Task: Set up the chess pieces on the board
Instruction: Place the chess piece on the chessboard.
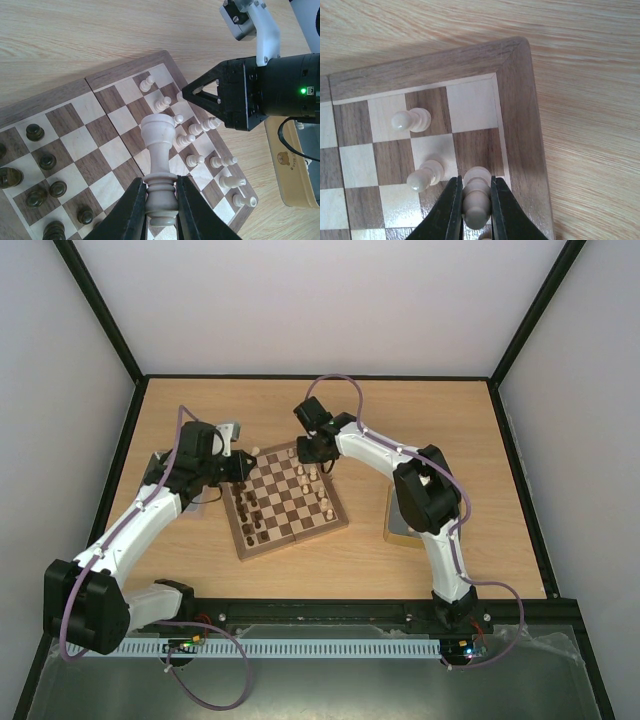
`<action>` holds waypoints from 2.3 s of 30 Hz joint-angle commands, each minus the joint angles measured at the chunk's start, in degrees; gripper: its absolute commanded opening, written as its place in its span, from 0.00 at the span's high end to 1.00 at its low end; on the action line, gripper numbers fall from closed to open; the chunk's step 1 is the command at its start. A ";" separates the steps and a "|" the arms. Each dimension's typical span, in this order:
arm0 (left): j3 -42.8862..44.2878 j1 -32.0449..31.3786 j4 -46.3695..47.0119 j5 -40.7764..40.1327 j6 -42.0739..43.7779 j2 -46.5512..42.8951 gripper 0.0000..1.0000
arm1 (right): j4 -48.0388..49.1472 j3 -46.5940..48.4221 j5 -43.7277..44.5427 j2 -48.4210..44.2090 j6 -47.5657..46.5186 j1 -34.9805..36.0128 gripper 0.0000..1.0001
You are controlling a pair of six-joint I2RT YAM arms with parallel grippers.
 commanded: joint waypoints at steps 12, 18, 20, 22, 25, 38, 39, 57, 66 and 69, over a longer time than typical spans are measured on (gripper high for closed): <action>-0.65 -0.45 0.84 0.71 0.50 -0.11 0.97 | -5.11 0.69 -1.49 0.09 -3.40 -0.14 0.85; -0.65 -0.41 0.84 0.79 0.51 -0.03 0.97 | -5.45 0.75 -1.81 0.12 -3.49 -0.14 0.82; -0.72 -0.48 0.84 0.76 0.50 -0.02 0.97 | -5.56 0.73 -1.60 0.10 -3.57 -0.14 0.80; -0.66 -0.48 0.84 0.79 0.46 -0.02 0.97 | -5.62 0.77 -1.36 0.10 -3.58 -0.14 0.78; -0.73 -0.44 0.80 0.80 0.44 -0.02 0.97 | -5.68 0.76 -1.14 0.15 -3.63 -0.14 0.78; -0.64 -0.47 0.84 0.87 0.41 0.20 0.97 | -5.54 2.63 0.75 0.25 -6.22 0.51 0.80; -0.65 -0.49 0.84 0.86 0.41 0.16 0.97 | -5.77 2.83 1.01 0.19 -6.48 0.75 0.80; -0.65 -0.48 0.93 0.98 0.33 0.13 0.97 | -8.75 2.91 5.70 -1.04 -7.80 2.61 0.92; -0.63 -0.49 0.89 1.07 0.33 0.17 0.97 | -8.71 2.33 4.42 -1.54 -7.57 2.84 0.90; -0.73 -0.47 0.93 1.15 0.33 0.22 0.97 | -8.85 2.51 4.23 -1.66 -7.27 2.78 0.87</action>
